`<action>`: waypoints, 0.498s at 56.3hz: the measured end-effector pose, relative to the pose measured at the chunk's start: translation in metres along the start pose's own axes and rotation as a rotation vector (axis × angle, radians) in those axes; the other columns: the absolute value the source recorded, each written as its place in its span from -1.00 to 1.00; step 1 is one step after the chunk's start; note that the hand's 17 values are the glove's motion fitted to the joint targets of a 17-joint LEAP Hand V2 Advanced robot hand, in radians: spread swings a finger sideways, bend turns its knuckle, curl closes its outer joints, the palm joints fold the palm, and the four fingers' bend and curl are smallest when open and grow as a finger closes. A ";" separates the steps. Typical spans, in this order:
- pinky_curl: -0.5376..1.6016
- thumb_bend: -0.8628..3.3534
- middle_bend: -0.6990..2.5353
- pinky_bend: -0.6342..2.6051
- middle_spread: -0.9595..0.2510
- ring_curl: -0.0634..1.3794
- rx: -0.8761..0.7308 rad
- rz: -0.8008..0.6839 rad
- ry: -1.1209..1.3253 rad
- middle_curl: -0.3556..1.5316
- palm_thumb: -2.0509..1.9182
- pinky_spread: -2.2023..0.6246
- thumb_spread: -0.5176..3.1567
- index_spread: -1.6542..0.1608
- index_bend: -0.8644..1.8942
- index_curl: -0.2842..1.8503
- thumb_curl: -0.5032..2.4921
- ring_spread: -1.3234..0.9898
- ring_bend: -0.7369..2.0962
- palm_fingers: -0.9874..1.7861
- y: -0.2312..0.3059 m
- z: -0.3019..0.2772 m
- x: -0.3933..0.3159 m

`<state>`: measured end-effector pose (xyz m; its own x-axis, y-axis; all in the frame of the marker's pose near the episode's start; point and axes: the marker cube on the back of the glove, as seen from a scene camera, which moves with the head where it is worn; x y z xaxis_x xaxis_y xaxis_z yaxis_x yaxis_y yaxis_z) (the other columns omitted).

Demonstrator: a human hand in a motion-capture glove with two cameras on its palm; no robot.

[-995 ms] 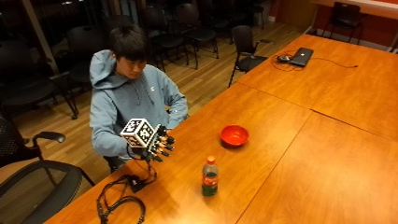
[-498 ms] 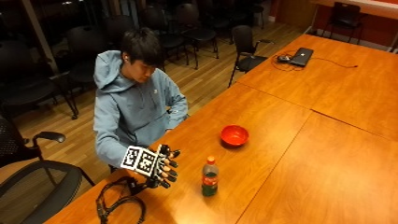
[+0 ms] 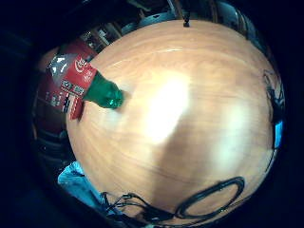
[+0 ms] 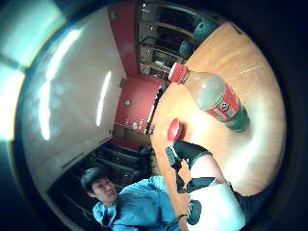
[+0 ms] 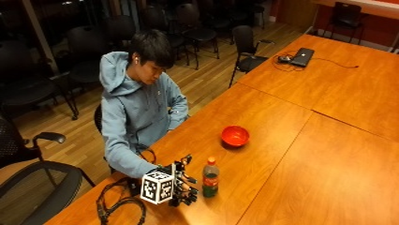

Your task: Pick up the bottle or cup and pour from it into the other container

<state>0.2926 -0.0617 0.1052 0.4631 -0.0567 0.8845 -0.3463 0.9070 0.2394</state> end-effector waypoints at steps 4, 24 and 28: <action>-0.21 -0.61 -0.46 -0.11 0.77 -0.50 0.001 -0.003 -0.046 -0.30 0.34 0.77 -0.25 0.45 -0.28 -0.56 -0.41 0.30 -0.16 -0.31 -0.009 0.009 0.004; -0.22 -0.61 -0.46 -0.10 0.75 -0.50 -0.066 -0.032 -0.201 -0.32 0.35 0.78 -0.27 0.42 -0.28 -0.56 -0.42 0.31 -0.14 -0.31 -0.045 0.056 -0.004; -0.21 -0.60 -0.45 -0.10 0.74 -0.49 -0.079 -0.045 -0.256 -0.32 0.36 0.78 -0.27 0.42 -0.28 -0.56 -0.42 0.31 -0.13 -0.28 -0.051 0.070 -0.008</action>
<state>0.2499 -0.1370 0.1140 0.2523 -0.1925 0.9483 -0.2607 0.9303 0.2582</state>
